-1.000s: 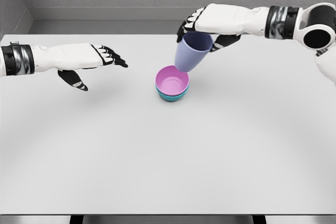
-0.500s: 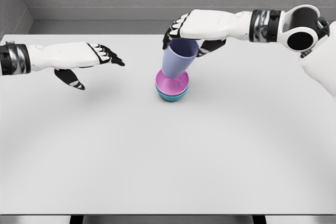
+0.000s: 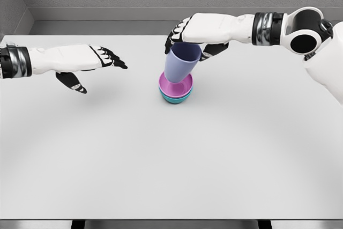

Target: Stacking bowl and cup with both arms

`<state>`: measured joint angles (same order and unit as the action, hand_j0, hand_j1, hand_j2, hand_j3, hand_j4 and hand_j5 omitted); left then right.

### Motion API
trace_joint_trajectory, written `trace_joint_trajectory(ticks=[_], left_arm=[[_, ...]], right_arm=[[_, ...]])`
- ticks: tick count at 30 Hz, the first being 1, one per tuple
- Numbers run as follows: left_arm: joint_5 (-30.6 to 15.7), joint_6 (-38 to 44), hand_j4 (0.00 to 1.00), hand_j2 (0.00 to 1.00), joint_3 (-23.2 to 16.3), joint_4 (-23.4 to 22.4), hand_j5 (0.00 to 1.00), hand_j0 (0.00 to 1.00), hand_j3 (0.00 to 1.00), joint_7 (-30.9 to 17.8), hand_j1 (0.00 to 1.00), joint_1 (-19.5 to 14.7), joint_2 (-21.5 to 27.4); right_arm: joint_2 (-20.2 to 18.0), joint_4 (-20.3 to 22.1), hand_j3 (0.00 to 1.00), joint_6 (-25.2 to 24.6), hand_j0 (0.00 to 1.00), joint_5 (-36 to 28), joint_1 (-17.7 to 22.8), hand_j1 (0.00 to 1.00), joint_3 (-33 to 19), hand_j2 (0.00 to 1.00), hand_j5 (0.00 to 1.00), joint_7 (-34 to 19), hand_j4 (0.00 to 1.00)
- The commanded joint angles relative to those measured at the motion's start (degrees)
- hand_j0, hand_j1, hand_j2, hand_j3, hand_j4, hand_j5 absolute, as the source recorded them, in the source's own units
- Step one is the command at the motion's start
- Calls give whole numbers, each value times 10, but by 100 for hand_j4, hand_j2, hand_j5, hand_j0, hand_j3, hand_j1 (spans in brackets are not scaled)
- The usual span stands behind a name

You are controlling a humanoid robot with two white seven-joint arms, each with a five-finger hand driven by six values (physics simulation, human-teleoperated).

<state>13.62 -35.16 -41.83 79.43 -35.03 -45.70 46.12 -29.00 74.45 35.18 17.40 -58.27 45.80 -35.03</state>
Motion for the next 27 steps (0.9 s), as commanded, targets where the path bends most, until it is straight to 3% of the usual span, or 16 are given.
trace_joint_trajectory(ticks=[1, 27], left_arm=[[-4, 2, 100, 100, 2, 4, 100, 100, 100, 0, 100, 0, 1], [-4, 2, 100, 100, 3, 18, 100, 100, 100, 0, 100, 6, 4]], right_arm=[[0, 1, 71, -2, 71, -3, 0, 71, 2, 71, 71, 0, 71], [5, -3, 71, -2, 71, -3, -3, 71, 31, 71, 71, 0, 71]])
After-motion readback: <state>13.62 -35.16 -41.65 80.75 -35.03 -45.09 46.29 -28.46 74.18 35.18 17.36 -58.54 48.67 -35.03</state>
